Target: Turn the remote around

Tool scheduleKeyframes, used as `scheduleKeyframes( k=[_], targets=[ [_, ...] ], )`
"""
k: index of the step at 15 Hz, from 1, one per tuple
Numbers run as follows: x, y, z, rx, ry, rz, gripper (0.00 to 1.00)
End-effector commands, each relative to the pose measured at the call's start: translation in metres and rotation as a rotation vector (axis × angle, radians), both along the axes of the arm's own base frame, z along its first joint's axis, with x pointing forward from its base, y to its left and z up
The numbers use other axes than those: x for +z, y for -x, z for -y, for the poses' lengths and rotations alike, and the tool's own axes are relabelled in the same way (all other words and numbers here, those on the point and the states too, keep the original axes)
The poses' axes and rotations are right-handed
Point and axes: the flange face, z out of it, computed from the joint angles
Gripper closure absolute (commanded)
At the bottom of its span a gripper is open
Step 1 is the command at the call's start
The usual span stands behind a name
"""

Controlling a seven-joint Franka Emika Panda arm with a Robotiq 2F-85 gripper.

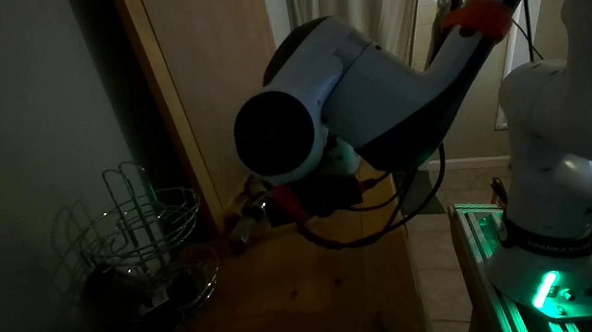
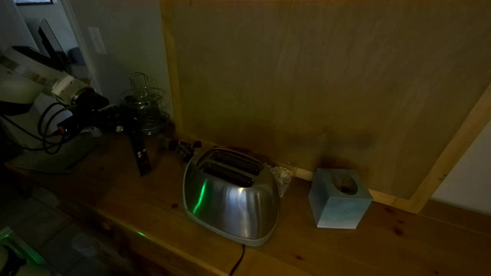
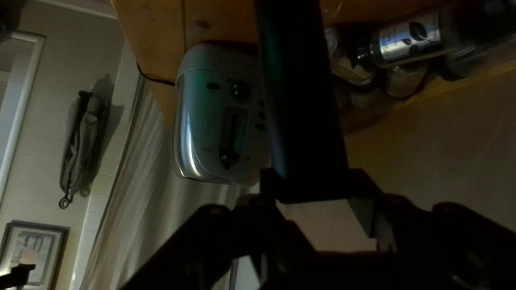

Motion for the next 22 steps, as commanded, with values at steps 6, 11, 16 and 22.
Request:
scheduleKeyframes(
  k=[6,11,16,22],
  targets=[
    [-0.035,-0.061,-0.060,0.010,0.079,-0.022,0.76],
    [-0.039,-0.079,-0.074,-0.015,0.079,-0.035,0.76],
    [-0.032,-0.075,-0.061,-0.075,0.041,-0.047,0.76],
    [-0.024,-0.061,-0.043,-0.161,-0.063,-0.070,0.76]
  ],
)
